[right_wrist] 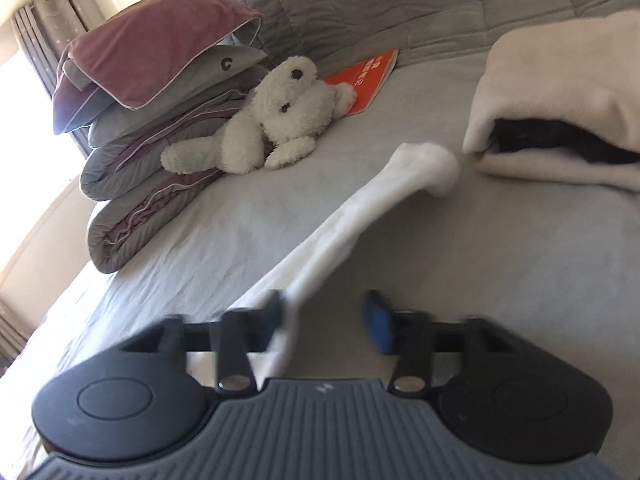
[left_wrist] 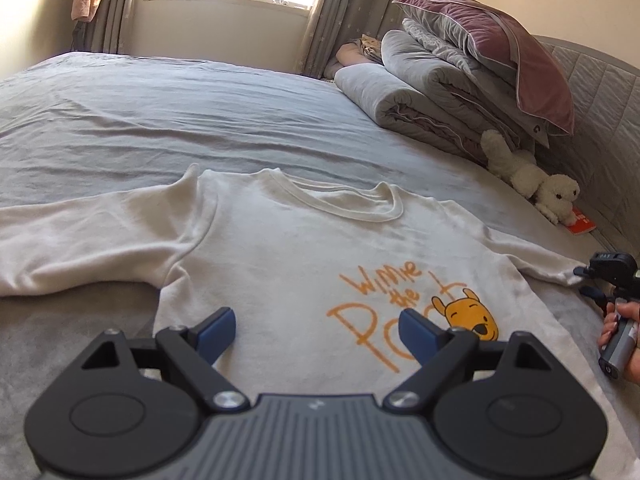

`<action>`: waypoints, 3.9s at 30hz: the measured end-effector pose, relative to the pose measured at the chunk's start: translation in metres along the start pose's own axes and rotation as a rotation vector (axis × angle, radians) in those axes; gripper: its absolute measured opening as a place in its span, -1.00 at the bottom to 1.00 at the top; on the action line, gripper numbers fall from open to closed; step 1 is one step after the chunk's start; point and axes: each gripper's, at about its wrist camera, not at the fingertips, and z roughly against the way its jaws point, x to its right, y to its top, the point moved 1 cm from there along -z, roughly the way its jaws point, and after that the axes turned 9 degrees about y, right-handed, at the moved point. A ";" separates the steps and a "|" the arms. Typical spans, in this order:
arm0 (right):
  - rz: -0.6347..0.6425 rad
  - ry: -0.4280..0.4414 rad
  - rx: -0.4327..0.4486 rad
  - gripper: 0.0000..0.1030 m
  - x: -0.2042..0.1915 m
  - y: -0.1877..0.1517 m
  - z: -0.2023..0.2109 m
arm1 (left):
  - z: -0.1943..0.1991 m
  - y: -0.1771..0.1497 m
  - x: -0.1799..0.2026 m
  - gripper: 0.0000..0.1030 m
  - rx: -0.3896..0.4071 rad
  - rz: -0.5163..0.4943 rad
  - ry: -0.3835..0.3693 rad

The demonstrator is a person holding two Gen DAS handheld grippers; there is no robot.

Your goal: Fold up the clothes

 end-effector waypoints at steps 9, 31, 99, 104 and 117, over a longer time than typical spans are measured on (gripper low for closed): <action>0.043 0.068 0.049 -0.88 -0.022 0.002 0.017 | 0.002 0.003 -0.005 0.74 -0.009 0.041 -0.012; 0.471 0.440 -0.029 -0.88 -0.156 -0.056 0.111 | 0.015 0.010 -0.013 0.74 -0.018 0.125 -0.026; 0.459 0.286 -0.400 -0.51 -0.150 -0.116 0.098 | 0.036 -0.006 -0.011 0.74 -0.088 0.128 0.092; 0.606 0.302 -0.333 -0.62 -0.166 -0.122 0.109 | 0.037 -0.005 -0.014 0.74 -0.086 0.135 0.086; 0.991 0.587 -0.238 -0.73 -0.206 -0.158 0.154 | 0.044 0.000 -0.030 0.74 -0.068 0.191 0.019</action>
